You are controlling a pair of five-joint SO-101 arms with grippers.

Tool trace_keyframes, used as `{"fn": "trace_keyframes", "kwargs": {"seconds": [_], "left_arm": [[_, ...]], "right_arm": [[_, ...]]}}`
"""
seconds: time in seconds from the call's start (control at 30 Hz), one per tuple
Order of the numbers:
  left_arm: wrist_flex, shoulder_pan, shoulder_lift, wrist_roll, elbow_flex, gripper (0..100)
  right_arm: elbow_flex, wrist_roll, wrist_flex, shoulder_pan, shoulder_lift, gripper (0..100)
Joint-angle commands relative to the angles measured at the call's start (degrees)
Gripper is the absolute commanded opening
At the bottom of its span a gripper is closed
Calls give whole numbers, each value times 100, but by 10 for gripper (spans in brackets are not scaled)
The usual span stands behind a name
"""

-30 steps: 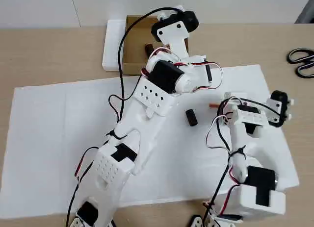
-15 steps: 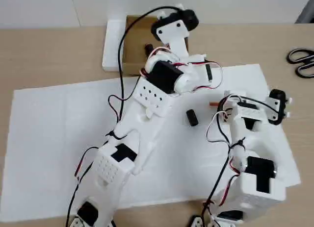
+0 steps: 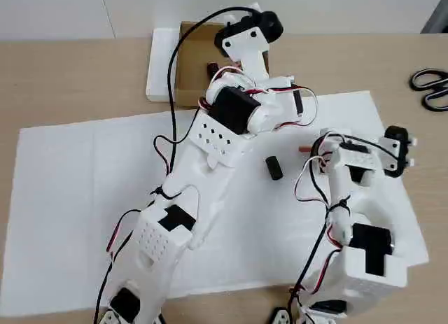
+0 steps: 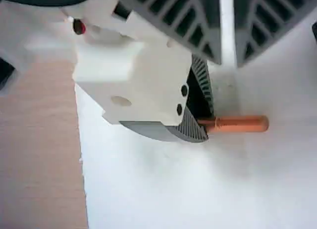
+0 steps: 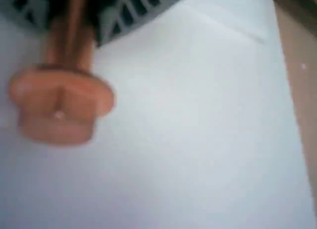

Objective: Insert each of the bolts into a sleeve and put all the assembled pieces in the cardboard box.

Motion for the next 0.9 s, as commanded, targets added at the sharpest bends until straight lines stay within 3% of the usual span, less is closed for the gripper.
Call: {"fn": "trace_keyframes", "kwargs": {"seconds": [0.0,0.3,0.43,0.63,0.87], "left_arm": [[62,-9,-325,18,-189,6],[105,-18,-334,18,119,6],[105,-123,-352,-176,347,6],[105,-1266,-396,-695,127,6],[105,-2734,-360,-1582,22,6]], "right_arm": [[-457,-97,286,-84,-919,2],[-791,536,268,-444,-2431,2],[-1011,1556,242,-787,-2800,2],[-1363,2945,171,-1323,-3064,3],[-1705,4756,1508,-2018,-3108,3]]}}
